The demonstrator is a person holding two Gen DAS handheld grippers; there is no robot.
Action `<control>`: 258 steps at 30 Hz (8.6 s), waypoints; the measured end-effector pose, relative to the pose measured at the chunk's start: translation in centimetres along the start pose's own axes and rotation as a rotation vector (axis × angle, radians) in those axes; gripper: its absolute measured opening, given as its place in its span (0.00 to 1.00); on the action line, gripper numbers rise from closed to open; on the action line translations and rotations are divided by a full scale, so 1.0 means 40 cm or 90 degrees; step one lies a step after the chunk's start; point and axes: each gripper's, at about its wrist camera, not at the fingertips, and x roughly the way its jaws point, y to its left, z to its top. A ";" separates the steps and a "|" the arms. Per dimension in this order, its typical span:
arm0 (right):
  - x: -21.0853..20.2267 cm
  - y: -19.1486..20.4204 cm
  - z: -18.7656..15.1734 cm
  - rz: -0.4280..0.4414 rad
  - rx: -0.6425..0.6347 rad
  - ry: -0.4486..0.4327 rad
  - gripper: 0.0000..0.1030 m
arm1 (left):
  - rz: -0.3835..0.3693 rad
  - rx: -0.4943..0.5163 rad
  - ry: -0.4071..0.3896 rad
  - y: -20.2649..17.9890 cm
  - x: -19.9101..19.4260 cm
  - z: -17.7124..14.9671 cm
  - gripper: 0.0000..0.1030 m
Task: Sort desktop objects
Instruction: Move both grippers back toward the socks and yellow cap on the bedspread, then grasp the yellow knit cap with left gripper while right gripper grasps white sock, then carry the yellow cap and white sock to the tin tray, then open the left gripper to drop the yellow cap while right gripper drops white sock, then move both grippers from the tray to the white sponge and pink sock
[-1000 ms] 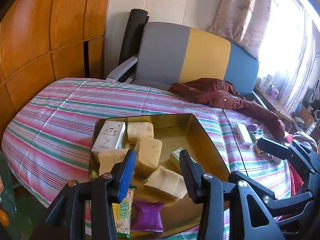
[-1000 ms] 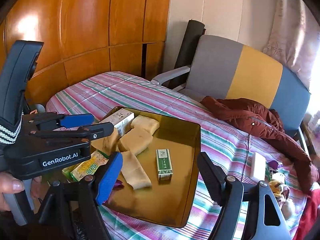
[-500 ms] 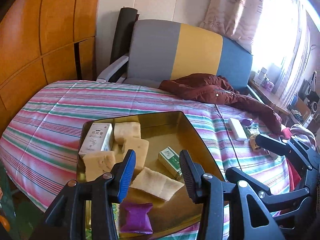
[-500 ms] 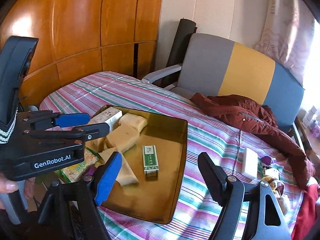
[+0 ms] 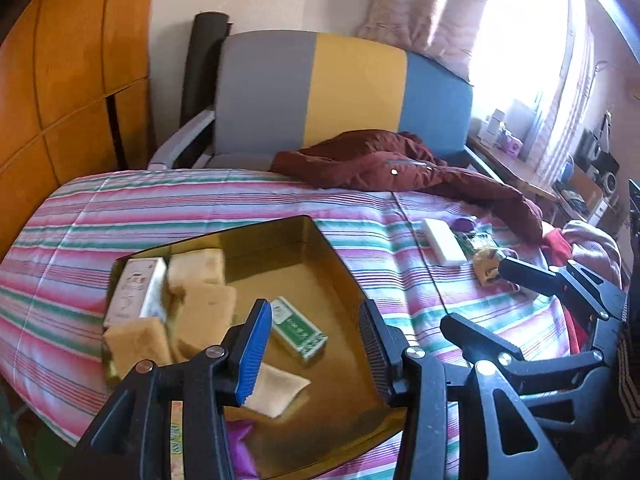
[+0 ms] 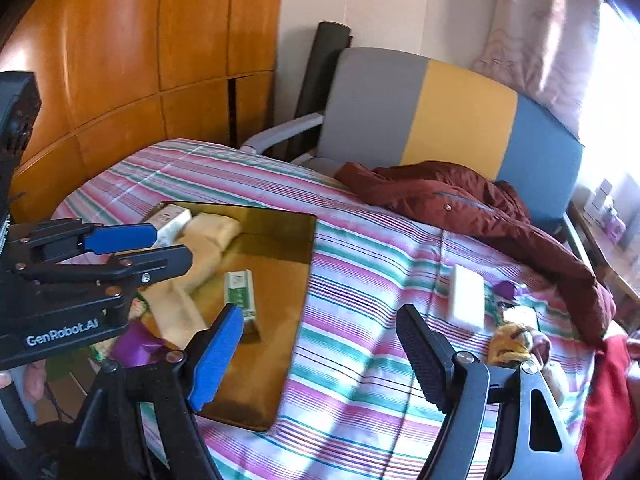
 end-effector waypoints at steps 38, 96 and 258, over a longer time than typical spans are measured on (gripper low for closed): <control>0.124 -0.878 -0.308 -0.199 0.445 0.165 0.82 | -0.196 0.137 0.133 -0.445 0.246 0.032 0.44; 0.085 -0.897 -0.292 -0.145 0.435 0.076 0.66 | -0.189 0.086 0.140 -0.578 0.464 0.098 0.29; 0.176 -0.844 -0.211 -0.125 0.489 0.103 0.88 | -0.050 0.122 0.084 -0.352 0.267 0.118 0.46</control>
